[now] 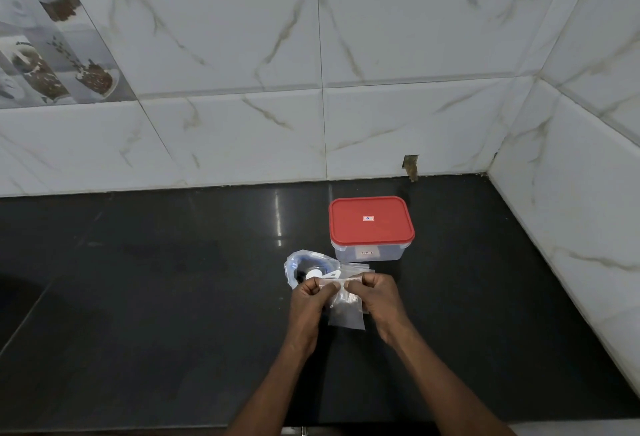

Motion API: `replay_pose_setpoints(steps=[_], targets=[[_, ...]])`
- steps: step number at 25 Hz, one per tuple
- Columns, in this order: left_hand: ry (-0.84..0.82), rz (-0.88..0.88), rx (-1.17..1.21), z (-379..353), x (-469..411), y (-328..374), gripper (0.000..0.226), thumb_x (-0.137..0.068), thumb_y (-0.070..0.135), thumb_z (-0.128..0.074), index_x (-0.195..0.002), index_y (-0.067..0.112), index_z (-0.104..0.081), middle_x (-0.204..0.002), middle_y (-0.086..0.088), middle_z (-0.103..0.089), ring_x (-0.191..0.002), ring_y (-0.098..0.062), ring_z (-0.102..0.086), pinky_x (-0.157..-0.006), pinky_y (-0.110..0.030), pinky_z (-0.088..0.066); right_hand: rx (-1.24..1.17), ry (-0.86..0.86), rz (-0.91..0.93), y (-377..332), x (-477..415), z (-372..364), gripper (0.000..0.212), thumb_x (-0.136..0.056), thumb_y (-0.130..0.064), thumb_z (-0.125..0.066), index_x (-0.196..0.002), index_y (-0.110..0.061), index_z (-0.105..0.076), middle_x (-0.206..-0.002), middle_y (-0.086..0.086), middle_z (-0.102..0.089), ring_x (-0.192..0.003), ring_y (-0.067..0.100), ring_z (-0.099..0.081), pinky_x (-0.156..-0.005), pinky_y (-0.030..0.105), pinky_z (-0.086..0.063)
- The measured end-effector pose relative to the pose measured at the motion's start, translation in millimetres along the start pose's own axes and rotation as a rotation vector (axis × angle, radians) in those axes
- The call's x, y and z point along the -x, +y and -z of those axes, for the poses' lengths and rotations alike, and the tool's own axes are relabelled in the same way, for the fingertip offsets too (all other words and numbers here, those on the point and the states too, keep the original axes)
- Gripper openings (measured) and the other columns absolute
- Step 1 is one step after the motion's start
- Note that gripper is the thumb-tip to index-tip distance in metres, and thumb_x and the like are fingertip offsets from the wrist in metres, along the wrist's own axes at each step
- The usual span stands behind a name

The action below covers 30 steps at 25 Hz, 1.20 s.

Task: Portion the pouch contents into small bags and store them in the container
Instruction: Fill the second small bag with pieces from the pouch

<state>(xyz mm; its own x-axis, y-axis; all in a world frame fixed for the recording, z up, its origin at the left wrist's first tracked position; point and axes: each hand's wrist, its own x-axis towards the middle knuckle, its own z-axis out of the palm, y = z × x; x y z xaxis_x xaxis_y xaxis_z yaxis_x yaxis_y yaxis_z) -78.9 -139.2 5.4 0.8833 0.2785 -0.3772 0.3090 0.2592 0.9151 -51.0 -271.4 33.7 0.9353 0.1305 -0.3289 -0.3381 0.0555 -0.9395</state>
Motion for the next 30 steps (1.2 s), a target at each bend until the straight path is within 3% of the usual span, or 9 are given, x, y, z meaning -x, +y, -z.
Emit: replay_pose_setpoints(steps=[3,7,11,14,19,22,24,26,30], targets=[[-0.044,-0.008,0.025,-2.3,2.3,-0.3,0.010,-0.088,0.003,-0.070,-0.093,0.001,-0.078,-0.093,-0.021,-0.077,-0.083,-0.028,-0.074,-0.081,-0.040,-0.058,0.014,0.009,0.013,-0.9,1.1,-1.1,0.015,-0.082,0.000,-0.066,-0.070,-0.005,-0.074,-0.070,0.013,-0.073,-0.061,0.017,-0.066,-0.056,0.026,-0.051],[-0.046,-0.018,0.003,-0.3,3.6,2.7,0.010,-0.088,0.001,-0.066,-0.087,-0.003,-0.075,-0.081,-0.017,-0.075,-0.075,-0.025,-0.069,-0.069,-0.032,-0.056,0.090,0.003,0.062,3.0,0.8,-7.0,0.014,-0.082,-0.001,-0.067,-0.069,-0.001,-0.072,-0.066,0.009,-0.071,-0.060,0.014,-0.063,-0.057,0.026,-0.050],[0.047,-0.014,-0.004,0.9,1.2,4.2,0.014,-0.089,-0.002,-0.058,-0.091,-0.008,-0.070,-0.077,-0.013,-0.072,-0.073,-0.023,-0.065,-0.062,-0.029,-0.054,0.030,-0.053,0.035,6.6,1.2,-9.7,0.009,-0.084,-0.006,-0.069,-0.079,-0.001,-0.074,-0.077,0.013,-0.075,-0.067,0.017,-0.068,-0.064,0.030,-0.054],[0.059,0.021,0.042,5.5,-0.2,0.7,0.019,-0.090,-0.001,-0.054,-0.094,-0.003,-0.072,-0.083,-0.013,-0.075,-0.077,-0.024,-0.068,-0.068,-0.033,-0.056,-0.009,-0.022,-0.002,4.8,0.9,-9.3,0.008,-0.083,0.000,-0.068,-0.078,-0.001,-0.074,-0.076,0.014,-0.074,-0.065,0.017,-0.066,-0.063,0.031,-0.055],[-0.073,-0.006,0.114,7.7,1.6,0.2,0.019,-0.089,-0.001,-0.063,-0.104,-0.003,-0.074,-0.101,-0.023,-0.076,-0.090,-0.028,-0.073,-0.086,-0.042,-0.056,0.019,-0.010,0.026,3.2,2.5,-9.5,0.009,-0.081,-0.001,-0.067,-0.076,0.000,-0.073,-0.074,0.018,-0.071,-0.064,0.019,-0.064,-0.062,0.031,-0.054],[-0.053,-0.032,0.033,7.0,3.0,1.0,0.014,-0.087,0.002,-0.067,-0.098,0.001,-0.076,-0.092,-0.014,-0.078,-0.084,-0.024,-0.073,-0.076,-0.034,-0.058,0.047,0.028,0.029,7.1,2.3,-9.7,0.010,-0.080,-0.002,-0.068,-0.073,0.001,-0.073,-0.072,0.018,-0.071,-0.063,0.018,-0.064,-0.061,0.028,-0.054],[-0.002,-0.049,-0.035,5.6,2.4,2.6,0.005,-0.084,0.001,-0.069,-0.085,0.004,-0.074,-0.076,-0.007,-0.072,-0.073,-0.019,-0.066,-0.065,-0.028,-0.053,0.091,0.071,0.042,13.3,-0.5,-13.7,0.011,-0.076,-0.007,-0.069,-0.068,0.000,-0.071,-0.067,0.017,-0.068,-0.062,0.018,-0.060,-0.061,0.033,-0.051],[0.034,-0.073,-0.094,3.2,-0.2,4.8,0.012,-0.080,-0.001,-0.070,-0.073,0.009,-0.069,-0.065,-0.003,-0.066,-0.063,-0.015,-0.060,-0.059,-0.026,-0.049,0.146,0.122,0.063,19.5,-3.9,-16.8,0.013,-0.071,-0.013,-0.070,-0.064,-0.002,-0.068,-0.063,0.015,-0.065,-0.059,0.017,-0.056,-0.060,0.037,-0.049],[0.010,-0.072,-0.145,9.5,-4.7,5.8,0.008,-0.080,0.005,-0.077,-0.074,0.009,-0.075,-0.071,-0.009,-0.075,-0.067,-0.016,-0.067,-0.063,-0.029,-0.053,0.148,0.123,0.032,18.6,-8.2,-8.7,0.009,-0.073,-0.010,-0.074,-0.064,-0.006,-0.072,-0.069,0.016,-0.072,-0.063,0.023,-0.064,-0.065,0.048,-0.058]])
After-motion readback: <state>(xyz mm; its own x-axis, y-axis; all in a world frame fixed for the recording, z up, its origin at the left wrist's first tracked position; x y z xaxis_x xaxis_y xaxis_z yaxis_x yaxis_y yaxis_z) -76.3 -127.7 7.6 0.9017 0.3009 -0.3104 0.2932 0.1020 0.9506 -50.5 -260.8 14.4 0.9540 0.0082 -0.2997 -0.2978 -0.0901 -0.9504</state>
